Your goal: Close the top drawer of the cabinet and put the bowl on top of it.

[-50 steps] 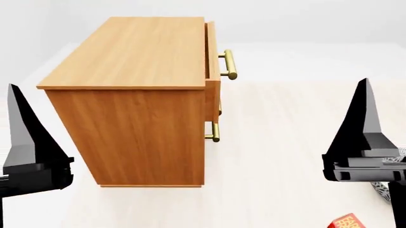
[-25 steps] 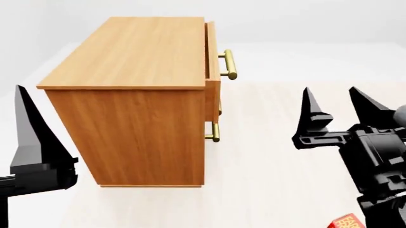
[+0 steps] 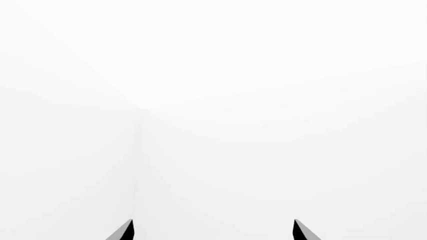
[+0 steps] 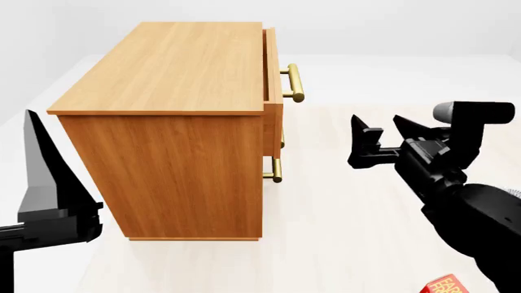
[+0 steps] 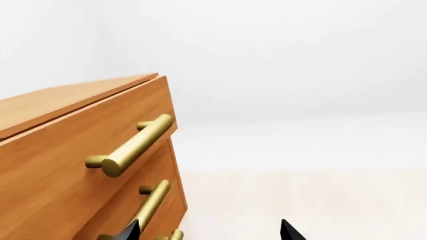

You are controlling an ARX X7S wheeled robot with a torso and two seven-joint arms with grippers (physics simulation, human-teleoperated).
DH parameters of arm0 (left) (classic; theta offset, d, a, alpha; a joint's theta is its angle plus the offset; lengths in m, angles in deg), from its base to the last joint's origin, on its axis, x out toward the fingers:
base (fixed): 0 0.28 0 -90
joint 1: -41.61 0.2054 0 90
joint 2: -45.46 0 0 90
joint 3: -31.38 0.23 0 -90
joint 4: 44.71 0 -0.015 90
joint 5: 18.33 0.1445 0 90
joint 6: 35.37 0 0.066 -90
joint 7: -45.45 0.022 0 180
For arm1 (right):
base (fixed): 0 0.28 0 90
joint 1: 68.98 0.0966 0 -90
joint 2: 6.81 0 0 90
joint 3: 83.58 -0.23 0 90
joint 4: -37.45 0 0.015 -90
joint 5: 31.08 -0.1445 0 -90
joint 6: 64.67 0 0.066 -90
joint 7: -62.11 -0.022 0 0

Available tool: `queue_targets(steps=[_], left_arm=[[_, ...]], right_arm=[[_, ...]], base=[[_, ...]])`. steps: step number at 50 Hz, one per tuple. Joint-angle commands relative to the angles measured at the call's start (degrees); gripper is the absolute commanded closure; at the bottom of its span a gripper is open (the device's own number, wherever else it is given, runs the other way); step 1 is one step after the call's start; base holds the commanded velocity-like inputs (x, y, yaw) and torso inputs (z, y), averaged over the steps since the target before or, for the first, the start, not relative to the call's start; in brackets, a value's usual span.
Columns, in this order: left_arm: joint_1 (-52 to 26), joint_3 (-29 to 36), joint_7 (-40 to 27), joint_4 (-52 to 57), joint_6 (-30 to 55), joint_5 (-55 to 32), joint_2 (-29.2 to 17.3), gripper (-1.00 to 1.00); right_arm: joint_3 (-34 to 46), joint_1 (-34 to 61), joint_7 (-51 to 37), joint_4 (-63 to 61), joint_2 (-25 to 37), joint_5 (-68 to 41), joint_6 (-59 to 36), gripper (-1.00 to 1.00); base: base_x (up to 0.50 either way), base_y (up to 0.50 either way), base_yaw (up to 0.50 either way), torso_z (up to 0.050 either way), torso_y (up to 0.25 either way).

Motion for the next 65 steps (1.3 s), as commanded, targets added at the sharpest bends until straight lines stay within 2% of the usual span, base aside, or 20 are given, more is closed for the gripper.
queue_targets(steps=[1,44,65], left_arm=[[-0.15,0.16,0.31,-0.04,0.31,0.06,0.37,-1.0],[-0.66,0.48,0.65,-0.15,0.59,-0.46,0.57,-1.0],[0.0,1.09,1.0,-1.18,-0.23,0.75,1.18,-1.0]], right_arm=[[2.37,5.31,4.52,4.87,-2.77,-1.95,-3.74,-1.0],[10.34,14.88,18.66,11.38,-12.22,0.95,-7.66,-1.0],[12.94,15.59,24.32,7.08,-13.87,0.78,-8.0,-1.0]], base=[[0.0,0.0,0.0,0.0,0.0],[0.0,0.0,0.0,0.0,0.0],[0.0,0.0,0.0,0.0,0.0]])
